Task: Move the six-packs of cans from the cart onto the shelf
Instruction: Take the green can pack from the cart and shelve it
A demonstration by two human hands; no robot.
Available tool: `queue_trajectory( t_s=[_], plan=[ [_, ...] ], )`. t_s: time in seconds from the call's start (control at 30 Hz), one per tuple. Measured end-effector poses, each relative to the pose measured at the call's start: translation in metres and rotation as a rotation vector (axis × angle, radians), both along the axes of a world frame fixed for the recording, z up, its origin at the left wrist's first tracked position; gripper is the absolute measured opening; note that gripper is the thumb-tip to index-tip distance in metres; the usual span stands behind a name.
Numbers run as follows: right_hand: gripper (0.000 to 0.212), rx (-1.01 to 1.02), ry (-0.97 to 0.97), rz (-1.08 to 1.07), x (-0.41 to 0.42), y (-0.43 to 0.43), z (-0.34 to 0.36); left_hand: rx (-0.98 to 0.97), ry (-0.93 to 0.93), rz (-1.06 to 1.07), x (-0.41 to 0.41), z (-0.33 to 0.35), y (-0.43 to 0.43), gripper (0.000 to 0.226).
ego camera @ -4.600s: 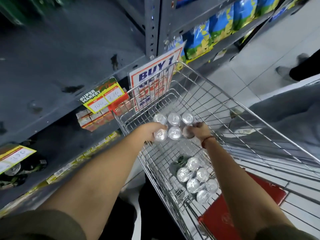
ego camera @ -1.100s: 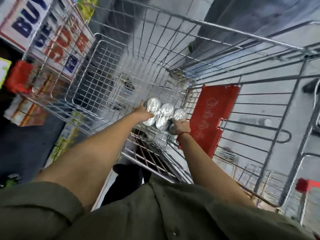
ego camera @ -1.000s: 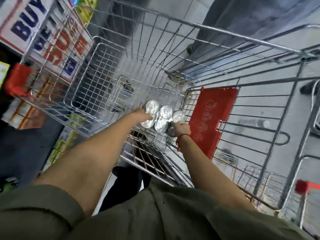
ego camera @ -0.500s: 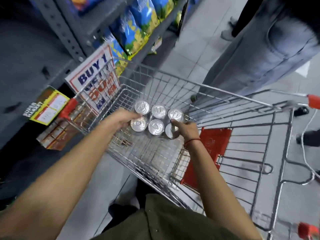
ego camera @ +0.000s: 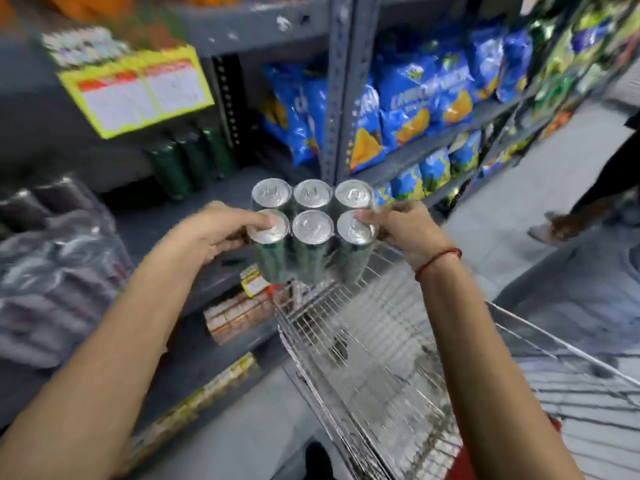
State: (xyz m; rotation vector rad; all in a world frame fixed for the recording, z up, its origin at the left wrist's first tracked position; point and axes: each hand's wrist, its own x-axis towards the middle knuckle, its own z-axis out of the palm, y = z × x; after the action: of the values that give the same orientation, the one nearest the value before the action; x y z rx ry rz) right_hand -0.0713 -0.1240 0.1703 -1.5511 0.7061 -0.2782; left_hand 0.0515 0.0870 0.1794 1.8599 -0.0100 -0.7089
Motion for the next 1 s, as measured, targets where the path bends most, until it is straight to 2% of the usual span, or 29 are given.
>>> queue_trajectory(
  t_s=[0.1, 0.23, 0.3, 0.37, 0.47, 0.57, 0.73, 0.8, 0.87, 0.9, 0.93, 1.0],
  plan=[
    [0.017, 0.015, -0.033, 0.118, 0.052, 0.022, 0.014, -0.053, -0.003, 0.118, 0.024, 0.007, 0.035, 0.036],
    [0.016, 0.025, -0.029, 0.207, 0.119, 0.043, 0.016, -0.11, -0.004, 0.31, 0.057, -0.004, 0.064, 0.067],
    [0.019, 0.007, -0.036, 0.238, 0.145, 0.049, 0.01, -0.138, 0.001, 0.385, 0.07, -0.014, 0.068, 0.07],
    [0.028, -0.022, -0.027, 0.255, 0.167, 0.053, 0.003, -0.147, 0.011, 0.454, 0.082, -0.025, 0.069, 0.069],
    [0.012, -0.049, 0.004, 0.269, 0.192, 0.057, -0.008, -0.15, 0.062, 0.466, 0.096, -0.042, 0.069, 0.067],
    [0.011, -0.07, 0.029, 0.257, 0.206, 0.058, -0.022, -0.164, 0.081, 0.474, 0.107, -0.058, 0.065, 0.064],
    [0.02, -0.01, -0.055, 0.182, 0.213, 0.052, -0.047, -0.189, -0.045, 0.449, 0.105, -0.074, 0.063, 0.018],
    [0.017, 0.056, -0.133, 0.176, 0.207, 0.05, -0.057, -0.212, -0.142, 0.448, 0.093, -0.084, 0.067, 0.017],
    [0.014, 0.168, -0.187, 0.217, 0.194, 0.046, -0.074, -0.271, -0.196, 0.421, 0.075, -0.102, 0.07, 0.03],
    [0.021, 0.211, -0.195, 0.272, 0.187, 0.043, -0.087, -0.296, -0.193, 0.382, 0.065, -0.114, 0.07, 0.044],
    [0.039, 0.209, -0.181, 0.338, 0.18, 0.04, -0.099, -0.282, -0.196, 0.32, 0.057, -0.126, 0.07, 0.057],
    [0.067, 0.068, -0.12, 0.516, 0.17, 0.037, -0.117, -0.127, -0.271, 0.185, 0.043, -0.147, 0.066, 0.078]
  ],
)
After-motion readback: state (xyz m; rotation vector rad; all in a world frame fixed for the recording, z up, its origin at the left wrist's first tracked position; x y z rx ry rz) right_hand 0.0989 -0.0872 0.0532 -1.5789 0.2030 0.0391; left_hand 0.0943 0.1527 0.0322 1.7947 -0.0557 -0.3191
